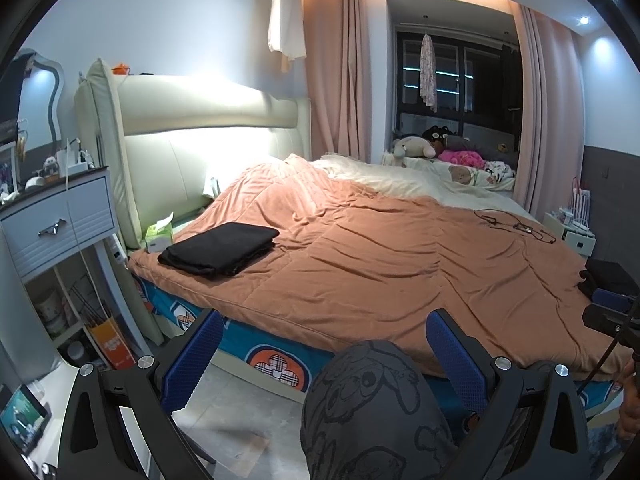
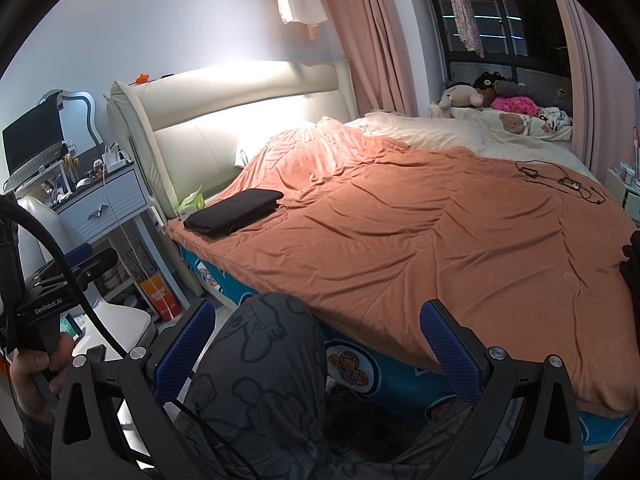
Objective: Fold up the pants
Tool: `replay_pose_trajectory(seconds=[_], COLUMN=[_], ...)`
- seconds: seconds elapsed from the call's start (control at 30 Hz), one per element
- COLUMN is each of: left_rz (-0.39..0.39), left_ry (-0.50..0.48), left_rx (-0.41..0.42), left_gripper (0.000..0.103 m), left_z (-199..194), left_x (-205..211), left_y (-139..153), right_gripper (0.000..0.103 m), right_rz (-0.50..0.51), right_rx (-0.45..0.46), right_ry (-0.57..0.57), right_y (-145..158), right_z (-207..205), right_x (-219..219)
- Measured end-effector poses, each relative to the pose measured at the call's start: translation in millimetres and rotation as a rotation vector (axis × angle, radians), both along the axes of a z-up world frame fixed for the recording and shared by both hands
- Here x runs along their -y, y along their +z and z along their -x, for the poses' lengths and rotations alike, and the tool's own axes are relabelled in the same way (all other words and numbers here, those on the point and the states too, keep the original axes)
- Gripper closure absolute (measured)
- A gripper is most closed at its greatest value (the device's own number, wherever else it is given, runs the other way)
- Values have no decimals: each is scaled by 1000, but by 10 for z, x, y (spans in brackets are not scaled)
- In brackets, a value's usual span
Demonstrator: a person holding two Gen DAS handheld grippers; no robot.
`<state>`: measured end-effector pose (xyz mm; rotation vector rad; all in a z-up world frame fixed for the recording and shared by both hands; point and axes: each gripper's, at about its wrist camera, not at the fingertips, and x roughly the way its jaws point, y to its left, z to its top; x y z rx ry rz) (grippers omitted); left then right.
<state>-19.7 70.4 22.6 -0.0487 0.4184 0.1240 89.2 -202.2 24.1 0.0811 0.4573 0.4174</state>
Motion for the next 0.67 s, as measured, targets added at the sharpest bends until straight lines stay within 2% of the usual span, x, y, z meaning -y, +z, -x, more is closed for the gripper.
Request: replay_pose_trajectory(seconds=[0.67], left_rz=[6], left_ry=[0], left_rx=[-3], left_gripper=[1], left_z=[1], left_x=[-38], left_y=[11], right_gripper=[0], right_rz=[-3], right_rx=[1], right_ry=[-7], right_y=[4], right_z=[9], right_x=[22])
